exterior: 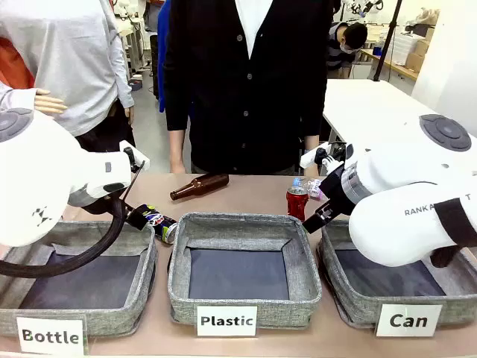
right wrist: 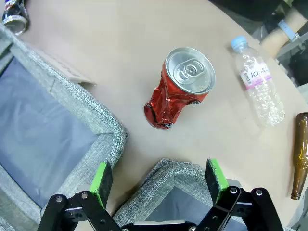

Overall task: Sort the can waste into the basket.
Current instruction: Pick up the can waste from the table and place it in the right Fabric basket.

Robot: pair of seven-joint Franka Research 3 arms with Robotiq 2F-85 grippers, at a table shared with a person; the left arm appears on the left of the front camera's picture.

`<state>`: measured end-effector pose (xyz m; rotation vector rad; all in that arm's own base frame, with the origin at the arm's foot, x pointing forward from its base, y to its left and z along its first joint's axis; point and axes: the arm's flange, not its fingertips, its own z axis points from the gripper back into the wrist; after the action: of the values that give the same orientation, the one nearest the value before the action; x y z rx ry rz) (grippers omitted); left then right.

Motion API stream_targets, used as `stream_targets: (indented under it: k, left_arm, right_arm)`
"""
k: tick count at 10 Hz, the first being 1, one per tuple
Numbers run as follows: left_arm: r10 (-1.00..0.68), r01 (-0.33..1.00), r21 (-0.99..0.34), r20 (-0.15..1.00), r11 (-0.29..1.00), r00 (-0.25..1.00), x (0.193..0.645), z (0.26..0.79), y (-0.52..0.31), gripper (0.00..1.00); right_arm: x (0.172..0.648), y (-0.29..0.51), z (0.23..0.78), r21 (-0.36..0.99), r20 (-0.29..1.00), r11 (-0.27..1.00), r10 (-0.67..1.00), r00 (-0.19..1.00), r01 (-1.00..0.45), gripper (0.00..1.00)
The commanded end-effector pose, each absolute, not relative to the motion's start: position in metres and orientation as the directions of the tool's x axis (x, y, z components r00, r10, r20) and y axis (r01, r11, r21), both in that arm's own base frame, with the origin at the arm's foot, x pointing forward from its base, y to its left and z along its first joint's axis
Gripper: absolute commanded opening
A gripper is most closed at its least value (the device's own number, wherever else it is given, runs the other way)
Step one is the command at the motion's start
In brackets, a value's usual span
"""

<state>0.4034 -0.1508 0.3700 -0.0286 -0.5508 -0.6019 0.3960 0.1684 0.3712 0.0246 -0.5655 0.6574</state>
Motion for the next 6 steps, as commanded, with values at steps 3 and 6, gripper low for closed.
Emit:
stream_targets:
  k: [3, 6]
  left_arm:
    - [-0.530, 0.545, 0.131, 0.500, 0.828, 0.685, 0.4034, 0.3701, -0.1508, 1.00]
    - [-0.530, 0.545, 0.131, 0.500, 0.828, 0.685, 0.4034, 0.3701, -0.1508, 1.00]
  right_arm:
    - [0.3960, 0.1684, 0.3712, -0.153, 0.505, 0.797, 0.571, 0.647, -0.585, 1.00]
    - [0.3960, 0.1684, 0.3712, -0.153, 0.505, 0.797, 0.571, 0.647, -0.585, 1.00]
